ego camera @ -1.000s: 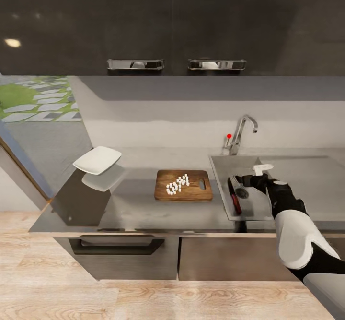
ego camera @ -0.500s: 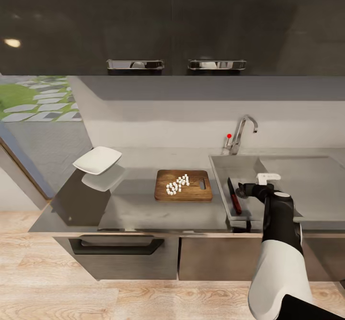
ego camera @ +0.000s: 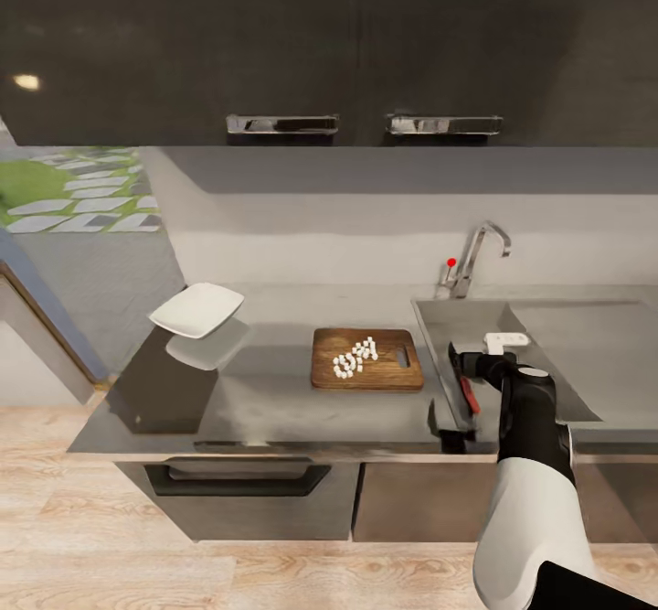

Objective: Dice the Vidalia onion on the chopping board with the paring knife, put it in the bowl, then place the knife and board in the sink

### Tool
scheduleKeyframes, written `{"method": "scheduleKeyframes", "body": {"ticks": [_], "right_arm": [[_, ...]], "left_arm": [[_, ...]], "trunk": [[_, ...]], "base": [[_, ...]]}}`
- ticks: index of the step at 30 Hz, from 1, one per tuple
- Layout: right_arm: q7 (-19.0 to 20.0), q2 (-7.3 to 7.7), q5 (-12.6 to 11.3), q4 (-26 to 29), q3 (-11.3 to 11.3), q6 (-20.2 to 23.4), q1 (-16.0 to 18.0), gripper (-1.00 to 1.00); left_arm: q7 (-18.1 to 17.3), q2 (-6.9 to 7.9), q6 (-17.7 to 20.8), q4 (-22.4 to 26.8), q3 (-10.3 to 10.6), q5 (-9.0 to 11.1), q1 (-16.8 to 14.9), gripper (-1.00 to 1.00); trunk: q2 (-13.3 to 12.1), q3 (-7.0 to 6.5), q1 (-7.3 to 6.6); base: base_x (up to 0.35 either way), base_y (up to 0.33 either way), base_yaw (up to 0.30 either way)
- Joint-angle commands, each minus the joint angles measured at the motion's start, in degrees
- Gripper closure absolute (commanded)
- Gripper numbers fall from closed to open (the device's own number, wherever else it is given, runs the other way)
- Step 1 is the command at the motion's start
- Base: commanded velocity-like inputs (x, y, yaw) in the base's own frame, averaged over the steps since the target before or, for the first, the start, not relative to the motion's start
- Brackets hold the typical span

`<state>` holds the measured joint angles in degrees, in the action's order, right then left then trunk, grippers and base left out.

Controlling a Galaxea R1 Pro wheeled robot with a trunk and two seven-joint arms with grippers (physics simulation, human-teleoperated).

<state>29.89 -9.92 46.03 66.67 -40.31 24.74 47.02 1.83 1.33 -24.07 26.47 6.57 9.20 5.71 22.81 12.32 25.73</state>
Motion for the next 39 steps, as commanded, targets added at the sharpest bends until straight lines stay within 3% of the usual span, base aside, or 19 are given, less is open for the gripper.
{"method": "scheduleKeyframes", "body": {"ticks": [1, 12, 39], "right_arm": [[0.6, -0.08, 0.6, 0.1, -0.2, 0.0, 0.1, -1.00], [0.8, -0.08, 0.6, 0.1, -0.1, 0.0, 0.1, -1.00], [1.7, -0.08, 0.6, -1.0, -0.2, 0.0, 0.1, -1.00]], "left_arm": [[0.2, 0.08, -0.1, 0.1, 0.5, 0.6, 0.0, -1.00], [0.2, 0.08, -0.1, 0.1, 0.5, 0.6, 0.0, -1.00], [0.2, 0.08, -0.1, 0.1, 0.5, 0.6, 0.0, -1.00]], "trunk": [[0.1, 0.10, 0.05], [0.1, 0.10, 0.05], [0.1, 0.10, 0.05]], "base": [[0.112, 0.264, 0.000], [0.056, 0.219, 0.000], [0.050, -0.024, 0.000]]}}
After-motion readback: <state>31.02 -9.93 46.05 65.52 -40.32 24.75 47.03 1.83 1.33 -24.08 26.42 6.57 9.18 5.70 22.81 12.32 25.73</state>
